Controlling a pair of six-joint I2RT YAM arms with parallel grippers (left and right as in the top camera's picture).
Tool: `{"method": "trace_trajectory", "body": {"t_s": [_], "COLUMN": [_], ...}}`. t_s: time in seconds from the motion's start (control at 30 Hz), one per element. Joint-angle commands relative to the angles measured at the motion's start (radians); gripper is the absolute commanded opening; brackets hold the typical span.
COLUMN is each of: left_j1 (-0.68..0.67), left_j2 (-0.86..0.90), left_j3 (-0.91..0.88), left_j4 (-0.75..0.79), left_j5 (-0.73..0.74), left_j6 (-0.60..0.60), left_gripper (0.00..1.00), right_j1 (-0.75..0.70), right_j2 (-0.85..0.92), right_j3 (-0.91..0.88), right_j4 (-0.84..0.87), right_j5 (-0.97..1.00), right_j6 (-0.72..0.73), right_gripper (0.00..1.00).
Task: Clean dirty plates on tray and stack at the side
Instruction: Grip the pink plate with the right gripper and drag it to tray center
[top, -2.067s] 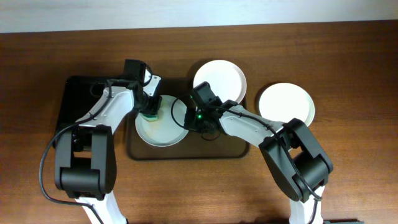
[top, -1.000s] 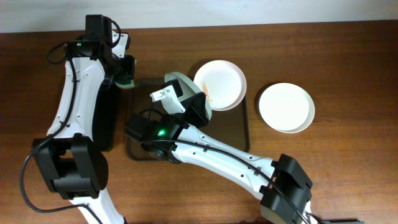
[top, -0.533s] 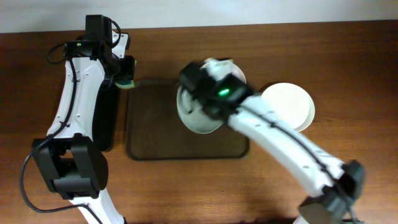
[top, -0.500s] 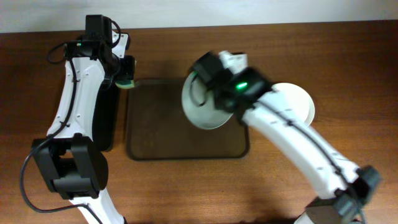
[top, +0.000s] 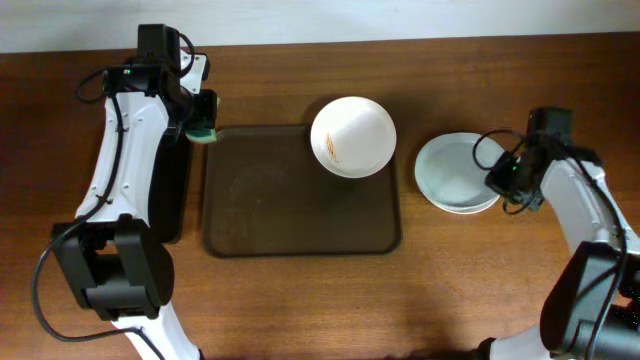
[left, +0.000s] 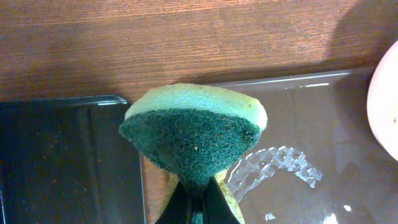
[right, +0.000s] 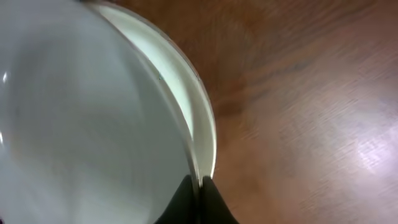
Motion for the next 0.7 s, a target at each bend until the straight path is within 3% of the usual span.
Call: {"method": "trace_trajectory", "body": {"t_s": [0.0, 0.03, 0.07, 0.17, 0.23, 0.3, 0.4, 0.6, 0.67], "left_j1": [0.0, 0.0, 0.0, 0.0, 0.0, 0.0, 0.0, 0.0, 0.0], "left_j2": [-0.006, -0.006, -0.006, -0.006, -0.006, -0.006, -0.006, -0.006, -0.006], "left_j3": [0.0, 0.0, 0.0, 0.0, 0.0, 0.0, 0.0, 0.0, 0.0], "left_j4": [0.001, 0.001, 0.001, 0.001, 0.001, 0.001, 0.001, -0.01, -0.009], "left_j5": [0.011, 0.011, 0.011, 0.016, 0.015, 0.015, 0.015, 0.016, 0.016], "left_j6": [-0.014, -0.014, -0.014, -0.014, -0.014, -0.014, -0.014, -0.014, -0.014], "left_gripper": [0.01, 0.01, 0.01, 0.01, 0.01, 0.01, 0.01, 0.01, 0.01], "right_j1": [0.005, 0.004, 0.004, 0.037, 0.185, 0.347, 0.537, 0.559, 0.559], "right_j2": [0.021, 0.021, 0.021, 0.007, 0.006, 0.018, 0.15, 0.293, 0.309], "right_j3": [-0.04, -0.04, -0.035, 0.116, 0.256, 0.261, 0.261, 0.261, 0.261], "right_j4": [0.045, 0.046, 0.051, -0.018, -0.036, 0.042, 0.068, 0.095, 0.094], "right_j5": [-0.022, -0.022, -0.036, -0.246, -0.281, -0.225, -0.033, -0.027, -0.029], "right_j6": [0.002, 0.002, 0.002, -0.028, 0.006, 0.182, 0.344, 0.397, 0.404], "right_gripper": [0.22, 0.53, 0.6, 0.64, 0.62, 0.58, 0.39, 0.2, 0.19]}}
